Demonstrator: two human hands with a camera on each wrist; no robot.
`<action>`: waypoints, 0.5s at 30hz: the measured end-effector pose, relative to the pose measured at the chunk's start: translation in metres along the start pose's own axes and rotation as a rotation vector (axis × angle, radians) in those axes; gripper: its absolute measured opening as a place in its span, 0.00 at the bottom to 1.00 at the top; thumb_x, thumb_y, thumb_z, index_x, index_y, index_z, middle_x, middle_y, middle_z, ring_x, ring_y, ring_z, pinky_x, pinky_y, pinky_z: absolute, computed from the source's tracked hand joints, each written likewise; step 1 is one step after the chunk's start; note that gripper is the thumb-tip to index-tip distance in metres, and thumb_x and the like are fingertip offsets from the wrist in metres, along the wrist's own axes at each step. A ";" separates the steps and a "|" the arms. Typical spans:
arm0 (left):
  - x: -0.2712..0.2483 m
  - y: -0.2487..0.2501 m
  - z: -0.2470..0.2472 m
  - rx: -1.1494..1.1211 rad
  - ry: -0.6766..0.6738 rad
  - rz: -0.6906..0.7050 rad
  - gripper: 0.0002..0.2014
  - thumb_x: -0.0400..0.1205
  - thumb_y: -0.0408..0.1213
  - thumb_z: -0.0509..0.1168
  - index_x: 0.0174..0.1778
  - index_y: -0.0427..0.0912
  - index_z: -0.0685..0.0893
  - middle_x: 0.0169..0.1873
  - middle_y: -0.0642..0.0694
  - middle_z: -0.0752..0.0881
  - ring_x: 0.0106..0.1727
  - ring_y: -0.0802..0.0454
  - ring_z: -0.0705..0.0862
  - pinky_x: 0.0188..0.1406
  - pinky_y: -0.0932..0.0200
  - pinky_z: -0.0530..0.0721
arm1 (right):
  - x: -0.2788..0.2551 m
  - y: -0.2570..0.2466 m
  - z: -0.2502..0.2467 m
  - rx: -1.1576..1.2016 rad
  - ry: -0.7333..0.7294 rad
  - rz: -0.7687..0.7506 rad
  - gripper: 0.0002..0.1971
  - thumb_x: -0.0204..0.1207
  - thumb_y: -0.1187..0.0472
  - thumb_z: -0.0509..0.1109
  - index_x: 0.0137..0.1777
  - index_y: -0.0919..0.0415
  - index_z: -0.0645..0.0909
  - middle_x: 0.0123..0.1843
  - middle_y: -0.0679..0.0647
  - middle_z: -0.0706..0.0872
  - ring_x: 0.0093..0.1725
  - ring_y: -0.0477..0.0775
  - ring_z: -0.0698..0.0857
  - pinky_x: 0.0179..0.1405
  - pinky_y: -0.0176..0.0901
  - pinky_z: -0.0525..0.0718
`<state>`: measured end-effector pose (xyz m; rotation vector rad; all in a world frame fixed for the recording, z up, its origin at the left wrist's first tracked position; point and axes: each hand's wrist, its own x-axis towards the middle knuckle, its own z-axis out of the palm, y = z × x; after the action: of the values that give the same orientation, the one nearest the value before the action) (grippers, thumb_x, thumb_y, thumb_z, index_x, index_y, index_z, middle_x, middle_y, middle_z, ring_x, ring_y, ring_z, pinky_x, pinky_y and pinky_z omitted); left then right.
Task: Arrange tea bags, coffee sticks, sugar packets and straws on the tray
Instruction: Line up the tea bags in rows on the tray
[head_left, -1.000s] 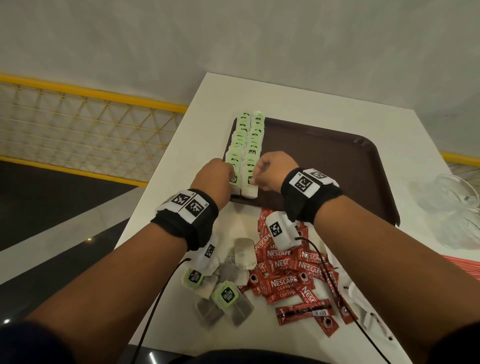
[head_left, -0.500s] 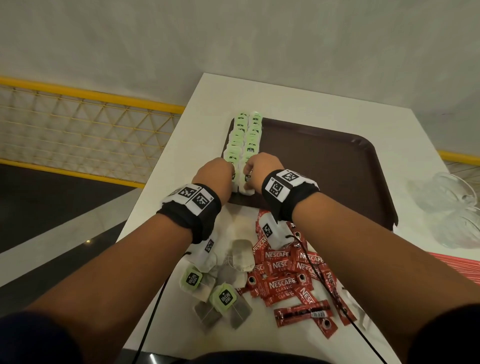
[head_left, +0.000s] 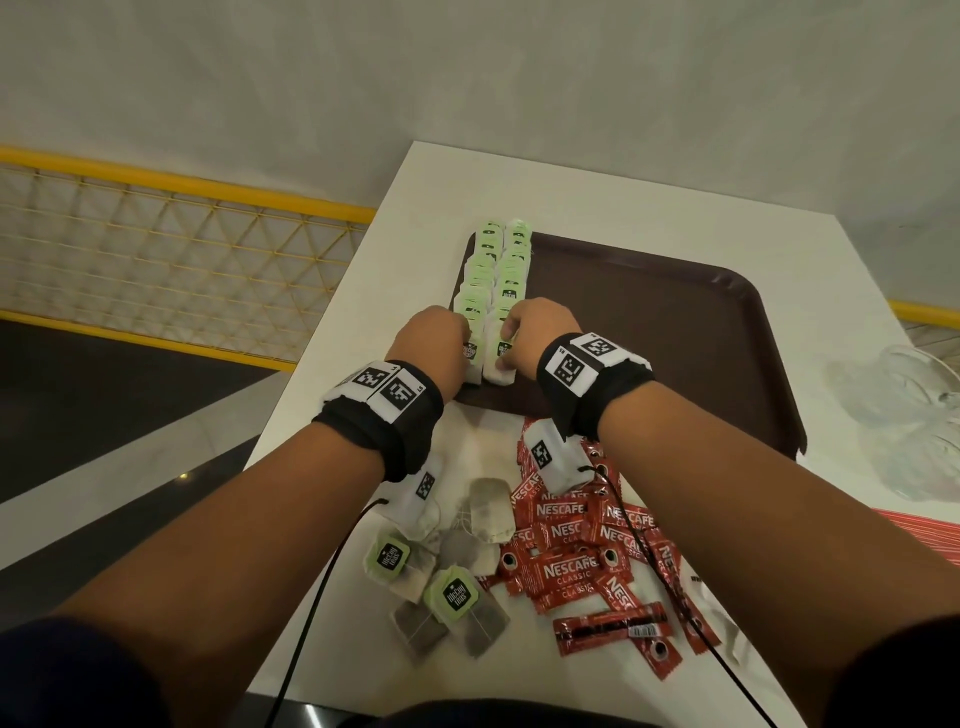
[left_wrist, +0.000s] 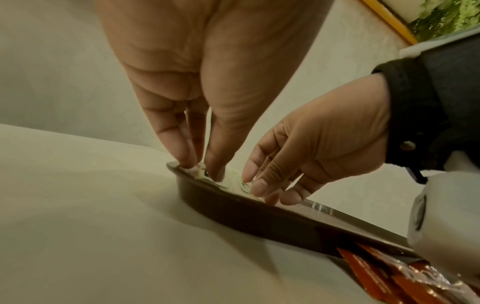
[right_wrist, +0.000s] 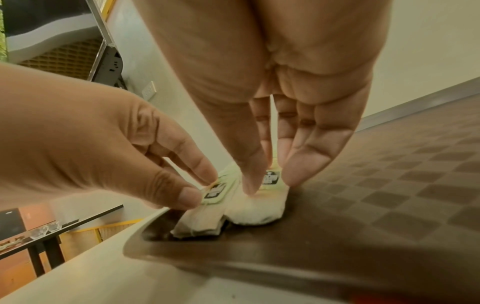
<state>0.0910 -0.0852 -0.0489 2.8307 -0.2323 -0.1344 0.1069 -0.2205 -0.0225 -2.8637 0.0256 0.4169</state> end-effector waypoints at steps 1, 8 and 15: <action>0.001 0.000 0.000 0.001 -0.014 0.002 0.13 0.82 0.31 0.67 0.62 0.37 0.87 0.59 0.36 0.84 0.59 0.38 0.83 0.59 0.51 0.81 | 0.000 0.000 0.001 -0.006 0.005 -0.004 0.17 0.72 0.58 0.78 0.59 0.62 0.84 0.61 0.57 0.85 0.59 0.57 0.85 0.56 0.44 0.83; -0.007 -0.002 -0.006 -0.053 -0.035 0.022 0.15 0.83 0.39 0.67 0.64 0.39 0.86 0.61 0.37 0.82 0.62 0.37 0.82 0.63 0.48 0.80 | -0.006 0.001 -0.003 -0.027 -0.010 -0.043 0.20 0.73 0.55 0.77 0.62 0.63 0.82 0.63 0.57 0.83 0.61 0.58 0.83 0.60 0.46 0.82; -0.063 -0.022 -0.042 -0.172 -0.034 0.131 0.11 0.85 0.45 0.64 0.52 0.43 0.89 0.50 0.45 0.85 0.44 0.49 0.83 0.47 0.54 0.80 | -0.061 0.008 -0.012 0.061 -0.057 -0.305 0.14 0.73 0.50 0.76 0.56 0.52 0.83 0.50 0.46 0.84 0.51 0.48 0.82 0.48 0.43 0.78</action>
<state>0.0377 -0.0413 -0.0117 2.6347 -0.3936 -0.1663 0.0512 -0.2326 0.0042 -2.7317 -0.3957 0.4253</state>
